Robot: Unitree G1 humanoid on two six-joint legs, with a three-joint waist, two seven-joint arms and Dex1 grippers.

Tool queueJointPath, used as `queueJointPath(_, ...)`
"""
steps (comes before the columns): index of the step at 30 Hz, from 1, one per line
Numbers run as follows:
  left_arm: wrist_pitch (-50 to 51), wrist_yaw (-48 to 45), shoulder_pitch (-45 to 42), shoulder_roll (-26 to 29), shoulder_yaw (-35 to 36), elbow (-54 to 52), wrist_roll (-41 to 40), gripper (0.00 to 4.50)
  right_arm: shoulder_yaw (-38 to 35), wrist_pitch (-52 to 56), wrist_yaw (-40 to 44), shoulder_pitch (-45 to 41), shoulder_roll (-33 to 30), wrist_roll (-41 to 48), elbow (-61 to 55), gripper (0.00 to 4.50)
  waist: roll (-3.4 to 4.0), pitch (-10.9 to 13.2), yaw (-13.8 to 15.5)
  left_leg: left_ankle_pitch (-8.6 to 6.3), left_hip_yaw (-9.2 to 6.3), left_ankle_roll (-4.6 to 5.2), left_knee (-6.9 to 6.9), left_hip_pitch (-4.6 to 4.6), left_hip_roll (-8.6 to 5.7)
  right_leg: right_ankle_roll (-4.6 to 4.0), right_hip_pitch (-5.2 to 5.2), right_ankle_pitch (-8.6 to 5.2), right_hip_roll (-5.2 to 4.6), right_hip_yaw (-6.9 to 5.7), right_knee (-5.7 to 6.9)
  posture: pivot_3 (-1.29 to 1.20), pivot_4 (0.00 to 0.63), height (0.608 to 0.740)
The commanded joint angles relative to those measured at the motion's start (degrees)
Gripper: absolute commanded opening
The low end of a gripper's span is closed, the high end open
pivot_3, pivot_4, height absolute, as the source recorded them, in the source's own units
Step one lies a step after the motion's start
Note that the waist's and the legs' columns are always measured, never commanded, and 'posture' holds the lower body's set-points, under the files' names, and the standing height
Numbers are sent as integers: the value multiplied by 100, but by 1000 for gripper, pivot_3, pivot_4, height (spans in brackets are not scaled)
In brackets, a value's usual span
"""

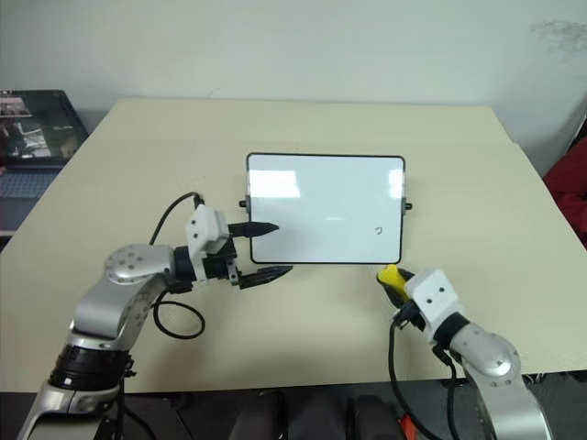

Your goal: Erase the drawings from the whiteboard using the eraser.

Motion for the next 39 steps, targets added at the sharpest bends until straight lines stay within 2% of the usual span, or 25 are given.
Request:
queueJointPath(1,0,-171,-174,26,-68,-262,-135,4500,32,-169,-216,-304,93,-3,-157,1195,0,0,4,0,1,0,3,0,-1,1,1,0,0,2,-1,0,150,740)
queueJointPath(9,-52,-306,-411,-76,-235,-57,-129,4500,172,-210,-963,-1621,325,-555,1012,1195,0,0,35,0,2,0,7,-3,-2,-6,1,5,0,1,-2,0,150,740)
queueJointPath(15,-92,-520,-580,-97,-401,27,-78,4500,114,-523,-1437,-2097,406,-852,1708,1195,0,0,44,0,4,0,7,-8,-2,-16,0,11,0,2,-7,0,150,740)
queueJointPath(24,-160,-671,-636,-63,-455,142,6,4500,156,-640,-1794,-2790,652,-893,2101,1195,2,1,24,0,6,0,8,-9,-1,-17,-4,11,0,4,-2,0,150,740)
queueJointPath(32,-198,-703,-624,-75,-461,184,53,4500,270,-1319,-2040,-2933,956,-954,3221,1195,2,1,37,0,6,0,9,-10,-2,-17,-3,11,-1,4,-3,0,150,740)
queueJointPath(39,-228,-675,-545,-87,-433,168,83,4500,517,-1767,-2046,-2521,1159,-1004,3967,1194,-1,-6,27,1,4,0,18,-3,0,-18,5,11,0,2,4,0,150,740)
